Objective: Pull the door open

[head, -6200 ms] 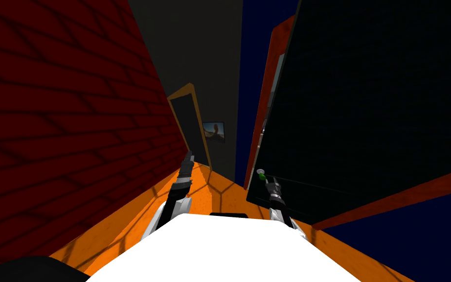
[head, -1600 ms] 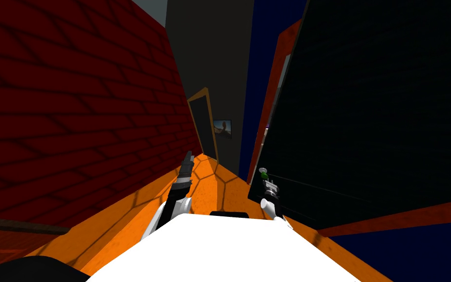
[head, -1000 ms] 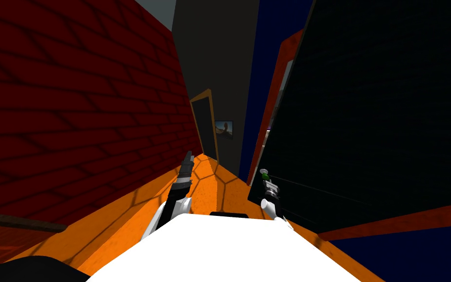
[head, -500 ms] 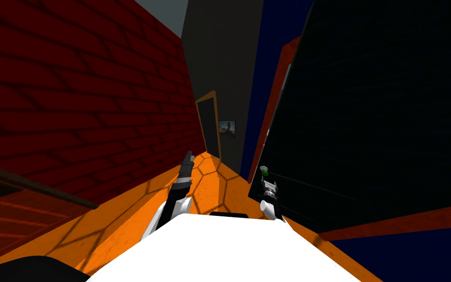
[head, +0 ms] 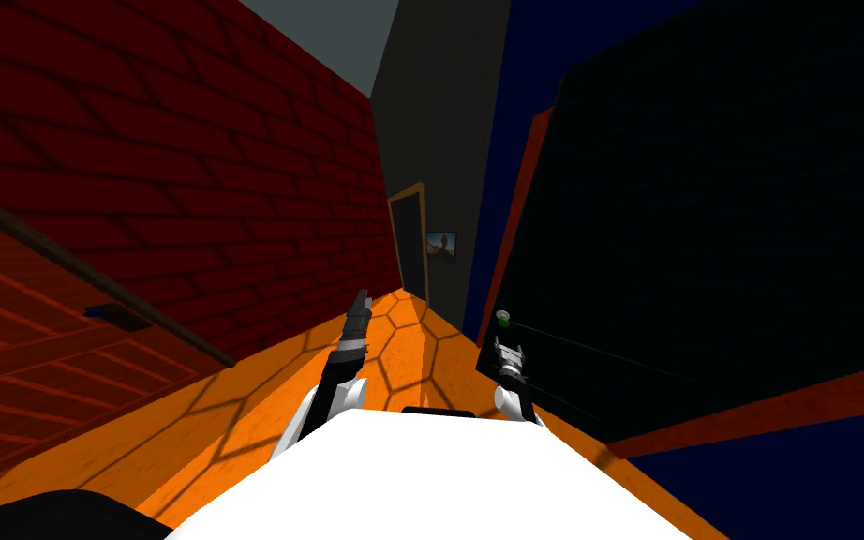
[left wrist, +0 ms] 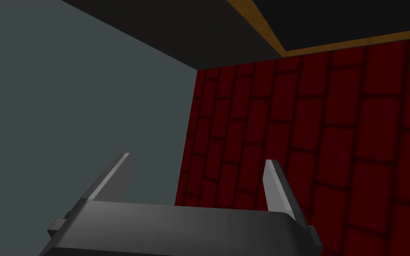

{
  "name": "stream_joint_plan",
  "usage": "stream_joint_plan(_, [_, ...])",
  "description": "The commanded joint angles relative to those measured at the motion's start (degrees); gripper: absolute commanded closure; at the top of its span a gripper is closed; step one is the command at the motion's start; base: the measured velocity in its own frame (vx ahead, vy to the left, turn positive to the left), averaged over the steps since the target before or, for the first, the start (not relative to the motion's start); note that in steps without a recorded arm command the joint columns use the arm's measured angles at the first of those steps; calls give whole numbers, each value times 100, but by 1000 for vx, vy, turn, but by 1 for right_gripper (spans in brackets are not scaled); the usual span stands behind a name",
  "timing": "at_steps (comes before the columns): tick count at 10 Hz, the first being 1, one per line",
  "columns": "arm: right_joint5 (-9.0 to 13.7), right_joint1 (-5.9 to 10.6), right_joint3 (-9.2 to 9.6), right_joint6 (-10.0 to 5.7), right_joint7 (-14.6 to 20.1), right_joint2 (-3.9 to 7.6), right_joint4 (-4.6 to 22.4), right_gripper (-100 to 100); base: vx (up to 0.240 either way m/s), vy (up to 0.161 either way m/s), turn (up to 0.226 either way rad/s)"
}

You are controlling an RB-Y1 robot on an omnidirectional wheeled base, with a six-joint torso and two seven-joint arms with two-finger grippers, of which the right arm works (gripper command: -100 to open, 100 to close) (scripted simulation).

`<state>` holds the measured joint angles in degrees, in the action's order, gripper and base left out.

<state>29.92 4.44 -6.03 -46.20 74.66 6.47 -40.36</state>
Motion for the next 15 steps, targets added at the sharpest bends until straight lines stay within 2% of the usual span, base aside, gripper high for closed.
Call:
stream_joint_plan(1, [22, -68, -11, -29, 148, 136, 29, -100, 116, -50, 78])
stream_joint_plan(2, [38, -121, -20, -52, 263, 241, 52, -100, 228, -47, 122])
stream_joint_plan(4, [57, -180, -29, -78, 391, 359, 77, -100, 184, -1, 49])
stream_joint_plan(5, [77, -242, -40, -104, 525, 482, 103, -100, 149, 2, 89])
stream_joint_plan(6, [77, -242, -40, -104, 525, 482, 103, -100, 102, -8, 39])
stream_joint_plan(9, [128, -404, -66, -174, 876, 805, 172, -100, 152, -17, 79])
stream_joint_plan(10, [116, -406, -57, -177, 813, 747, 135, -100, 90, -17, 17])
stream_joint_plan(11, [116, -406, -57, -177, 813, 747, 135, 100, -18, 1, -15])
stream_joint_plan(15, [116, -406, -57, -177, 813, 747, 135, 100, -19, 3, 3])
